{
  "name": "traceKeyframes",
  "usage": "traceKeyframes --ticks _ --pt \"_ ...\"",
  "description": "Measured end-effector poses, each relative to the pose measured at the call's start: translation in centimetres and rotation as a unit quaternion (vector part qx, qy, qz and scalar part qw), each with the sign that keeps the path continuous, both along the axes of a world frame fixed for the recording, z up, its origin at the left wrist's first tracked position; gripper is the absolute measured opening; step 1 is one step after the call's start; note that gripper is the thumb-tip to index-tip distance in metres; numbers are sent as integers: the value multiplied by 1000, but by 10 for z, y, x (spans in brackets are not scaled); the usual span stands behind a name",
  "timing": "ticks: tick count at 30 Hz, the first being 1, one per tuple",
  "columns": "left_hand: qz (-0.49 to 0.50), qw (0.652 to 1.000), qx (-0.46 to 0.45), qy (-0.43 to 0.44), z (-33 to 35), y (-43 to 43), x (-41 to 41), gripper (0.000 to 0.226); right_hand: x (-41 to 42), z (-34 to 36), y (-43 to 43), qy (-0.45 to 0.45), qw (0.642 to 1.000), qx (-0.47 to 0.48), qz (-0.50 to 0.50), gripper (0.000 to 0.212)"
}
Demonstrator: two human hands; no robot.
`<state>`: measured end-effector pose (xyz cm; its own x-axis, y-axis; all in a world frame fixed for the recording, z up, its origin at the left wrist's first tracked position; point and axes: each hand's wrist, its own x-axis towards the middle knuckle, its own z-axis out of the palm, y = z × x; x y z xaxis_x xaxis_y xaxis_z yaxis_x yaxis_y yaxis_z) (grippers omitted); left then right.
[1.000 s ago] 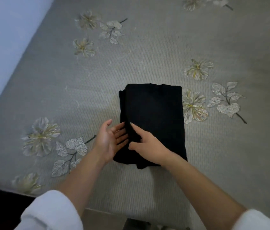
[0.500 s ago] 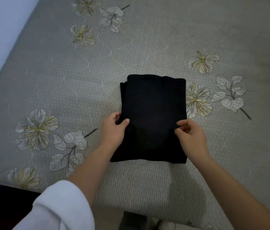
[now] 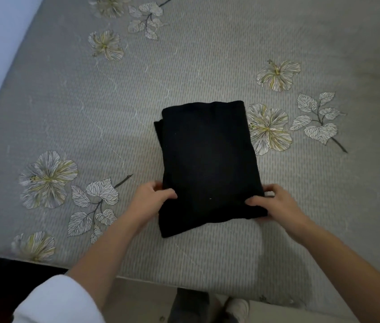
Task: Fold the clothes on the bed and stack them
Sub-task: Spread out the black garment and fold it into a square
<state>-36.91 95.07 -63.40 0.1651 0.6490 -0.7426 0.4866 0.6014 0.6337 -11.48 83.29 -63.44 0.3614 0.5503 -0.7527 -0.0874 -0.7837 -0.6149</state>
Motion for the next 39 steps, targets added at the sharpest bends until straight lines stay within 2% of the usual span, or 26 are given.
traceKeyframes --ticks 2,5,7,8,10,11,12,13,14,15,17,18,20,22,24,27,28,31,33,36,38,39 --pt "-70 992 -96 -45 8 -15 3 26 21 4 7 -16 999 16 -36 43" --pt "-237 943 -221 -79 21 -42 19 38 48 7 17 -43 985 67 -154 45" --pt "-308 922 -224 -67 24 -52 36 39 57 8 21 -88 968 80 -220 50" --pt "-305 931 -192 -59 26 -53 45 36 57 8 21 -129 964 73 -222 54" --pt "-216 972 -73 -59 26 -46 62 27 49 8 17 -234 956 71 -163 63" --pt "-157 986 19 -57 25 -41 68 23 40 9 14 -288 947 88 -112 66" --pt "-120 982 144 -36 24 -33 72 18 28 11 11 -337 933 112 -59 67" --pt "-123 953 275 10 22 -24 74 16 15 10 8 -377 916 134 -7 66" --pt "-158 911 377 64 19 -15 76 26 2 7 6 -404 902 146 42 66" --pt "-207 869 437 109 12 -7 76 40 -11 3 4 -415 895 142 84 66" --pt "-314 817 441 198 -8 7 71 61 -32 -10 -1 -410 894 98 152 68" --pt "-352 812 398 241 -17 12 65 66 -38 -17 -6 -410 891 62 183 69" --pt "-387 826 289 292 -35 18 49 71 -42 -31 -14 -427 872 5 240 70" --pt "-391 832 262 295 -44 18 39 71 -41 -35 -18 -431 864 3 258 68" --pt "-352 849 294 263 -45 19 37 68 -38 -29 -18 -410 890 44 197 64" --pt "-223 877 350 243 -38 33 41 64 -27 -19 -19 -374 923 84 8 58" --pt "-179 888 343 248 -37 41 41 65 -23 -17 -21 -341 936 77 -46 59" --pt "-66 933 267 231 -33 68 43 72 -13 -11 -23 -167 969 17 -179 53" --pt "-58 944 238 222 -29 77 45 75 -11 -10 -22 -72 970 -14 -231 39" --pt "-104 951 181 229 -24 82 46 84 -10 -7 -16 60 951 -31 -301 30" --pt "-75 975 98 185 -15 87 47 84 -10 0 -12 112 936 -38 -332 23" --pt "-56 983 56 164 -9 90 48 76 -9 5 -11 120 931 -40 -342 21"
